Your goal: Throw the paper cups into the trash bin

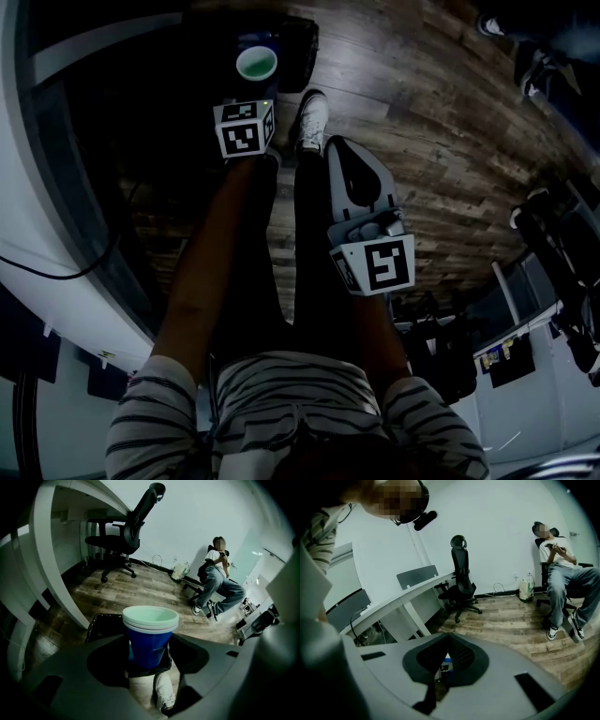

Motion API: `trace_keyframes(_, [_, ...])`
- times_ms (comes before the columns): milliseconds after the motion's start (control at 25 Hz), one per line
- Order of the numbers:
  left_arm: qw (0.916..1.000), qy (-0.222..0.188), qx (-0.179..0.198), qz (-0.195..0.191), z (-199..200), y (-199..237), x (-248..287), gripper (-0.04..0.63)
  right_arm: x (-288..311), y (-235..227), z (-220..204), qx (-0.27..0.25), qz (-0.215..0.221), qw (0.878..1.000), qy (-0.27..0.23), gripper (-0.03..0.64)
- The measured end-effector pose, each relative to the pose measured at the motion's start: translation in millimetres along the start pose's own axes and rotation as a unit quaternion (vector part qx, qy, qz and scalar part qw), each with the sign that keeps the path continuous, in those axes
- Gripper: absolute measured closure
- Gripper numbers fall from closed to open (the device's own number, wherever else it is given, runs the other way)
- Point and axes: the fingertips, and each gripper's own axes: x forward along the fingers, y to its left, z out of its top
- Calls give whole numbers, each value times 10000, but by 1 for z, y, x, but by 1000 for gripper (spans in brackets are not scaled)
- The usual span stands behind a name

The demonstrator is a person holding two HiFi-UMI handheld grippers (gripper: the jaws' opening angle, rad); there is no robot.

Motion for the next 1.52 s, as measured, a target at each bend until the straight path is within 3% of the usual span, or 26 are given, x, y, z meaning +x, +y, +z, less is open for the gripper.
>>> trace_keyframes(320, [9989, 388, -148, -198, -15, 6, 33, 313, 4, -6, -12, 78, -28, 9999, 126, 607])
trace_keyframes(1520, [9952, 858, -444, -152, -38, 26, 91, 313, 12, -14, -31, 222, -48, 9994, 253, 607])
